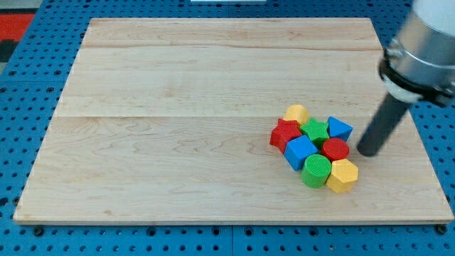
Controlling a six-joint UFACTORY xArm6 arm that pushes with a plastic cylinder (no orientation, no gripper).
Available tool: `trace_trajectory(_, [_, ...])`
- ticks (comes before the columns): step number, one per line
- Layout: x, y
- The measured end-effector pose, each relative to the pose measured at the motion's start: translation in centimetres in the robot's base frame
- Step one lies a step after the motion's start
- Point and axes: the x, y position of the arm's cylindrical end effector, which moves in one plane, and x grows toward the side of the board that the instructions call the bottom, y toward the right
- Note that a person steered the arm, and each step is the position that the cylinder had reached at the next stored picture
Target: Push the red circle close to the red star
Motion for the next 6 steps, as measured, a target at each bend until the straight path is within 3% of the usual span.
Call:
trace_trajectory(2, [4.6,3.4])
trace_trajectory(5, [-0.3,-13.5])
trace_trajectory(6, [-0.1,-11.7])
